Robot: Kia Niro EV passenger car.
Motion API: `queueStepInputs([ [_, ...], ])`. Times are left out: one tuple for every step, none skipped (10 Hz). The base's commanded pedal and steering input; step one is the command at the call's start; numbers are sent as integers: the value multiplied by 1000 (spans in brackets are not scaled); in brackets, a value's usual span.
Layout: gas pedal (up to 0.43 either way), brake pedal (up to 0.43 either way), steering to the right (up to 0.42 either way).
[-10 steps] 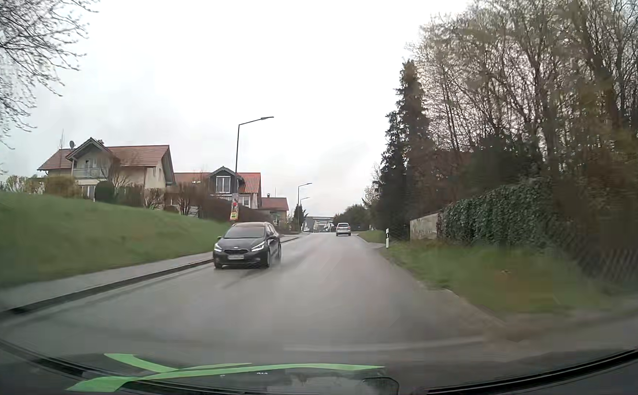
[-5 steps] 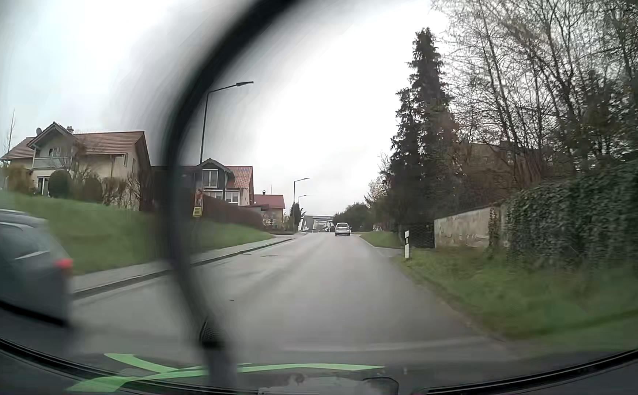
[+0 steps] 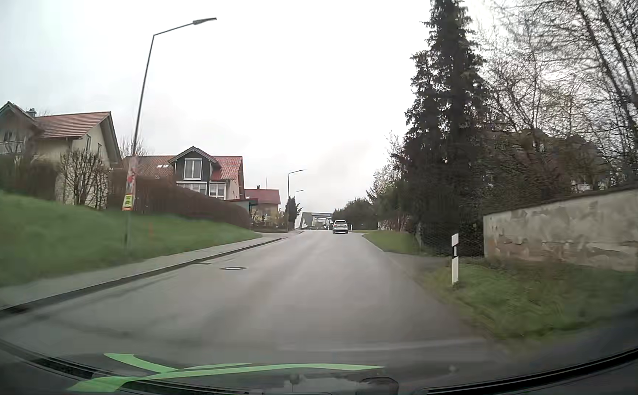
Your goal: Follow the waypoints while adhering to traffic rules and regulations
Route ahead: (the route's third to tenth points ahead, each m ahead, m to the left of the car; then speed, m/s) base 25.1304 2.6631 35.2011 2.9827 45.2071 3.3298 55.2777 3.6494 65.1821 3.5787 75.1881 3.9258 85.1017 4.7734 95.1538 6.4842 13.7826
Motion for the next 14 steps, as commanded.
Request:
queueStepInputs([
  [177, 0, 1],
  [189, 0, 1],
  [189, 0, 1],
  [197, 0, 0],
  [197, 0, 0],
  [209, 0, 0],
  [209, 0, 0],
  [209, 0, 0],
  [209, 0, 0],
  [209, 0, 0],
  [209, 0, 0],
  [209, 0, 0],
  [209, 0, 0],
  [209, 0, 0],
])
